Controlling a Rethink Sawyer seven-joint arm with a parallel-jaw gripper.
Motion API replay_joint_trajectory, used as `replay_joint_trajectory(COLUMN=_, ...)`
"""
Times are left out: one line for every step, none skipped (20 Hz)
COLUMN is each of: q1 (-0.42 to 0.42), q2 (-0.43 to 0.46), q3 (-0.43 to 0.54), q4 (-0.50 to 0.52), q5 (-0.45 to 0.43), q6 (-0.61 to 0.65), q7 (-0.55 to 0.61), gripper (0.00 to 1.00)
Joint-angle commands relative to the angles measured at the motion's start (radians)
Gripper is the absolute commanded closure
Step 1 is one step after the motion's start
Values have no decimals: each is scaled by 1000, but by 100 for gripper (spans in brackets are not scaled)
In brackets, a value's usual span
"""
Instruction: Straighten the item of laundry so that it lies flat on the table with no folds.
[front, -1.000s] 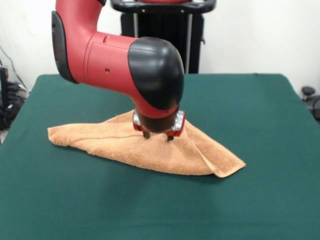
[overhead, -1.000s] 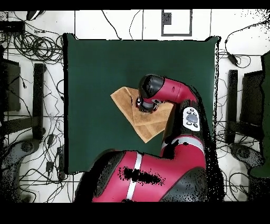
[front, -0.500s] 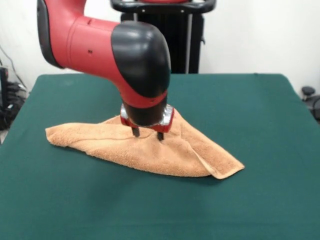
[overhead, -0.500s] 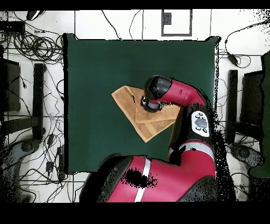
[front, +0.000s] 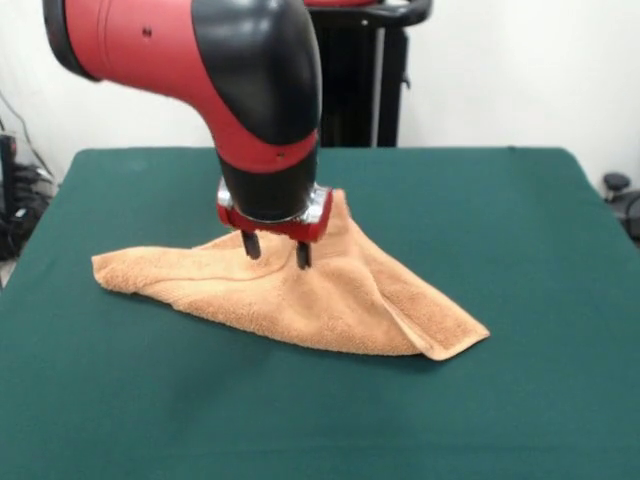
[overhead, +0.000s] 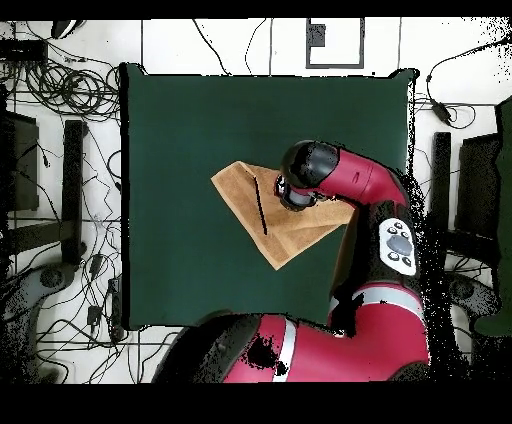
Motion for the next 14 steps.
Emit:
replay_joint_trajectory(q1=40, q2=1, q3=98, q4=150, q5=-13, q6=-174, q7=116, gripper=0)
replay_joint_trajectory(q1=45, q2=3, q3=96, q4=157, q5=-13, q6=-190, q7=127, gripper=0)
replay_joint_trajectory(q1=49, q2=5, q3=93, q4=164, q5=-13, q6=-205, q7=138, gripper=0)
replay_joint_trajectory(q1=50, q2=8, q3=91, q4=161, q5=-16, q6=-209, q7=136, gripper=0)
replay_joint_trajectory(q1=52, q2=12, q3=88, q4=158, q5=-19, q6=-213, q7=134, gripper=0)
replay_joint_trajectory(q1=50, q2=17, q3=89, q4=153, q5=-29, q6=-219, q7=118, gripper=0)
replay_joint_trajectory(q1=48, q2=23, q3=88, q4=142, q5=-42, q6=-216, q7=93, gripper=0)
replay_joint_trajectory(q1=47, q2=36, q3=81, q4=123, q5=-61, q6=-217, q7=72, gripper=0)
replay_joint_trajectory(q1=45, q2=51, q3=73, q4=104, q5=-74, q6=-225, q7=60, gripper=0)
replay_joint_trajectory(q1=39, q2=62, q3=75, q4=94, q5=-80, q6=-235, q7=48, gripper=0)
replay_joint_trajectory(q1=33, q2=70, q3=80, q4=88, q5=-75, q6=-249, q7=51, gripper=0)
replay_joint_trajectory(q1=29, q2=71, q3=85, q4=93, q5=-64, q6=-253, q7=62, gripper=0)
replay_joint_trajectory(q1=27, q2=65, q3=91, q4=103, q5=-53, q6=-245, q7=69, gripper=0)
replay_joint_trajectory(q1=24, q2=54, q3=95, q4=116, q5=-41, q6=-223, q7=73, gripper=0)
